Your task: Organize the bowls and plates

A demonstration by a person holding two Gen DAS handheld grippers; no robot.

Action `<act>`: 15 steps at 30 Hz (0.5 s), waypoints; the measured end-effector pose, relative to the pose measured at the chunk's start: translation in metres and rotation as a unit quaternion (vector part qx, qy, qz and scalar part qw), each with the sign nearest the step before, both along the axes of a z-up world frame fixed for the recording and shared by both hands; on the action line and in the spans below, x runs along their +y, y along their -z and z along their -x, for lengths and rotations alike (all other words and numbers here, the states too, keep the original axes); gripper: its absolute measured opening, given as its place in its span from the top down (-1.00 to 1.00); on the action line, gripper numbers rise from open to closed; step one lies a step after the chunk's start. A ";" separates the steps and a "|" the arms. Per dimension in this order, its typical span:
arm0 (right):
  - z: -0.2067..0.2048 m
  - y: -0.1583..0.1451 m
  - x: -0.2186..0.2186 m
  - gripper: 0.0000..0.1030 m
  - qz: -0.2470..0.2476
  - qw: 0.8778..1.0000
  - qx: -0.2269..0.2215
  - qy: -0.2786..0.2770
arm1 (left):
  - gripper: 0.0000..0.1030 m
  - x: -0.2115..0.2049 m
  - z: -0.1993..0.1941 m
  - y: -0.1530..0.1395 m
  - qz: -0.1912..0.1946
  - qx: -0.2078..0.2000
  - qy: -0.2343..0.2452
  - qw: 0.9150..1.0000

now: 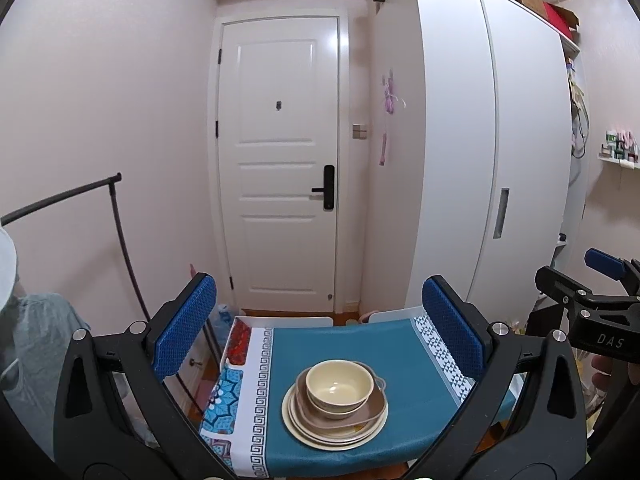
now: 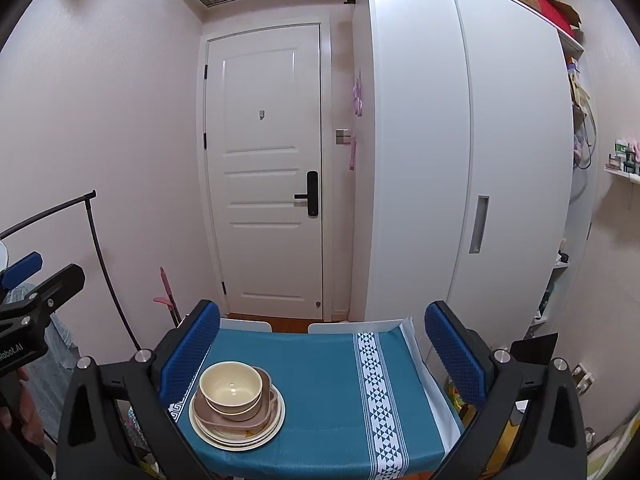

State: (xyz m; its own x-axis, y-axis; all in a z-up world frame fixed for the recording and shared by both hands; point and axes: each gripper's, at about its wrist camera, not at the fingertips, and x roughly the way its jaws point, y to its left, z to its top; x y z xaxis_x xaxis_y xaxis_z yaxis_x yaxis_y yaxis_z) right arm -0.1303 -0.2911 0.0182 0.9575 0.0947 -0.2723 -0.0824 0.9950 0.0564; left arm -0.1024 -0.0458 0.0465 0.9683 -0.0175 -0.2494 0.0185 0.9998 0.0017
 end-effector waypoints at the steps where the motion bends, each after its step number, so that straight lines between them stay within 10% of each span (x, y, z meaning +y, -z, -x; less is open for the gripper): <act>1: 0.000 0.000 0.001 -0.98 0.001 1.000 -0.001 0.002 | -0.99 0.001 0.000 0.000 0.002 0.001 0.001 1.000; 15: -0.004 -0.001 0.007 -0.98 0.000 1.000 0.000 0.000 | -0.99 0.006 -0.007 0.001 0.005 0.000 -0.006 1.000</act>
State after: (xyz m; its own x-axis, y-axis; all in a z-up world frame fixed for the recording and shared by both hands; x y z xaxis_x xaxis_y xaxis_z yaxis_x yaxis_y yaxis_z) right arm -0.1268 -0.2841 0.0194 0.9578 0.0940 -0.2715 -0.0820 0.9951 0.0553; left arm -0.0956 -0.0400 0.0451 0.9682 -0.0089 -0.2500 0.0068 0.9999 -0.0093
